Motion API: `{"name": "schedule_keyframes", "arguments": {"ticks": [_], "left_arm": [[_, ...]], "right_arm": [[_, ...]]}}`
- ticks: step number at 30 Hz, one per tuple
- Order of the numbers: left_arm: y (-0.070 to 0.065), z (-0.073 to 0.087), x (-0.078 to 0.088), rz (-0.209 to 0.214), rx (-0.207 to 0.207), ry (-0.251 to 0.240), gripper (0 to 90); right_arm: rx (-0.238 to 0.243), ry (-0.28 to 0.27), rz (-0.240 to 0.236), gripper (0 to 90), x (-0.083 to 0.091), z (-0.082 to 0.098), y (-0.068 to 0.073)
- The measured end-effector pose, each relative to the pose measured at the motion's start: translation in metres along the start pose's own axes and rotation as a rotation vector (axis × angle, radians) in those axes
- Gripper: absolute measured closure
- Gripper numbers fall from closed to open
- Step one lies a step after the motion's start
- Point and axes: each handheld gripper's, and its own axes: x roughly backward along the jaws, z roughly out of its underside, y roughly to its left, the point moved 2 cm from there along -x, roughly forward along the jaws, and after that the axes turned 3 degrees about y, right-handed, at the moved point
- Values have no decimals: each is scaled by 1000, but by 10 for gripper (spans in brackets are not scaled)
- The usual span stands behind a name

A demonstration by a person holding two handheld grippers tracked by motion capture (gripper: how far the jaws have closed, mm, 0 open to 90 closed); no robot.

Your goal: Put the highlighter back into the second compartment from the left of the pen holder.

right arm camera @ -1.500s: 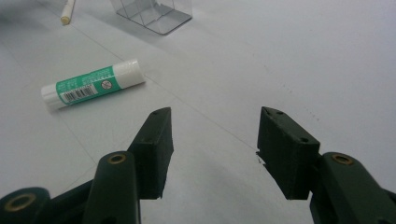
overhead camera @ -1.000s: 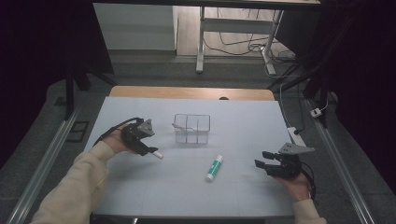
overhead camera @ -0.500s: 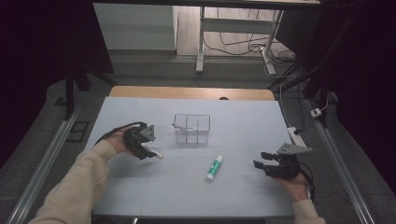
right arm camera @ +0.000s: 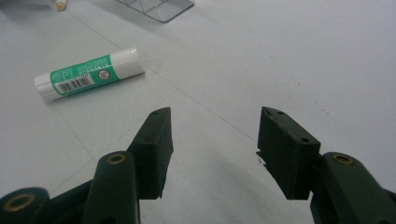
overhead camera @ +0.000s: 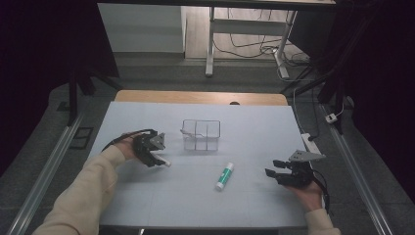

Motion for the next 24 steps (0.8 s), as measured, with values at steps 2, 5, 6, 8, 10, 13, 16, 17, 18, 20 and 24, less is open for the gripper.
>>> {"name": "schedule_keyframes", "arguments": {"ticks": [2,5,6,8,10,13,16,17,18,20,24], "left_arm": [[0,0,0,8,-2,-3,386],[0,0,0,12,-1,1,387],[0,0,0,11,-1,4,387],[0,0,0,12,3,3,387],[1,1,-1,14,6,5,387],[2,3,-1,21,14,1,388],[4,5,-2,25,18,4,395],[4,6,-2,28,22,0,398],[5,6,-3,31,25,-2,402],[6,8,-3,37,25,-9,411],[7,10,-3,47,10,-17,439]], "right_arm": [[1,0,0,445,0,0,0],[0,-2,-1,445,1,0,0],[-1,-2,-1,445,1,0,-1],[0,1,0,445,1,0,-1],[1,2,0,445,1,0,-1],[1,1,1,445,2,0,-1],[0,-1,1,445,2,0,-1],[0,-1,1,445,2,0,-1],[1,2,1,445,2,0,-2],[2,2,0,445,2,0,-1],[3,0,0,445,2,0,-1]]}}
